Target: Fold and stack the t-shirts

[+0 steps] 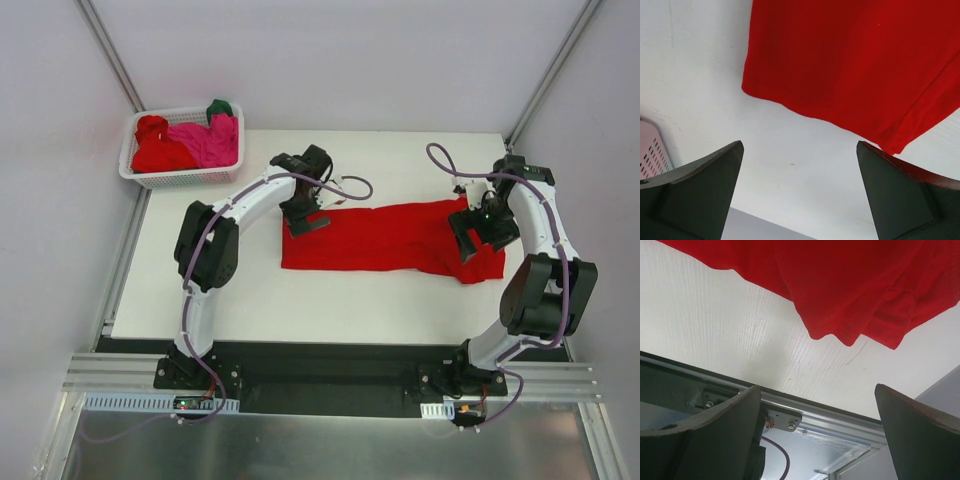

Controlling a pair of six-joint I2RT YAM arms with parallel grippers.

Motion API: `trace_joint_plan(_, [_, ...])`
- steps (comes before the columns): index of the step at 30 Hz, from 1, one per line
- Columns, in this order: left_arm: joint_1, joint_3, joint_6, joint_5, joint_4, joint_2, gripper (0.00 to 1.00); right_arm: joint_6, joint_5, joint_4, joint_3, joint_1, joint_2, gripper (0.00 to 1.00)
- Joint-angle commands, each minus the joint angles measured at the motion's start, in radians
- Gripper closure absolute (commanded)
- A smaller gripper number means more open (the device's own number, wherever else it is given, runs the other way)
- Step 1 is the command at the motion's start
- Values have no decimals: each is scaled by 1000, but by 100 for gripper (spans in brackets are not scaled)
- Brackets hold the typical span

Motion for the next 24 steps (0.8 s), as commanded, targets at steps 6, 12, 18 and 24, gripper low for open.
trace_joint_plan(6, [-29,25,55,50,-4,81,4,11,-32,-18,-13,-6,-62,0])
trace_joint_plan(12, [-29,46,58,37,1,121,4,8,-31,-21,-22,-6,-73,0])
trace_joint_plan(18, [-28,51,65,29,5,132,6,8,-37,-19,-39,-6,-82,0])
trace_joint_plan(24, [-20,88,66,40,4,127,10,6,-44,-20,-45,-6,-84,0])
